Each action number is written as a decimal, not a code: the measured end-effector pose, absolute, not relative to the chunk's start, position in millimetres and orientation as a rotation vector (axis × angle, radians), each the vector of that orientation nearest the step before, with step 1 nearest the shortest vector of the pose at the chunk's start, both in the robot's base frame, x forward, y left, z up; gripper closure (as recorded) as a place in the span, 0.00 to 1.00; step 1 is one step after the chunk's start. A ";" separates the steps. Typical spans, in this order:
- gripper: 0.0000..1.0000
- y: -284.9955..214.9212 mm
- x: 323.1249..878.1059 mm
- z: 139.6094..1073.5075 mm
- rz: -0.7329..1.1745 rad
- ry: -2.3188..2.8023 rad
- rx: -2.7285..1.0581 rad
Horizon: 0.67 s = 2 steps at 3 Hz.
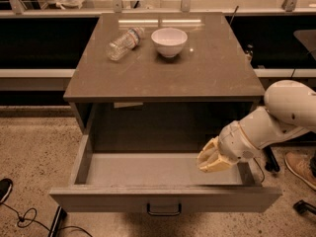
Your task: Open top drawer
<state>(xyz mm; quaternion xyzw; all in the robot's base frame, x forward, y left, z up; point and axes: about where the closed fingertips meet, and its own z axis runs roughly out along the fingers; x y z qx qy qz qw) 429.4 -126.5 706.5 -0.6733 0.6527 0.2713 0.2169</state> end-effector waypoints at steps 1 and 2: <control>1.00 -135.1 438.6 739.3 0.590 1.753 -1.860; 0.82 -145.7 451.7 772.4 0.458 1.679 -1.830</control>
Offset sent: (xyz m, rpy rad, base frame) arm 0.0391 -0.0364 0.1116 0.0033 -0.4329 -0.0711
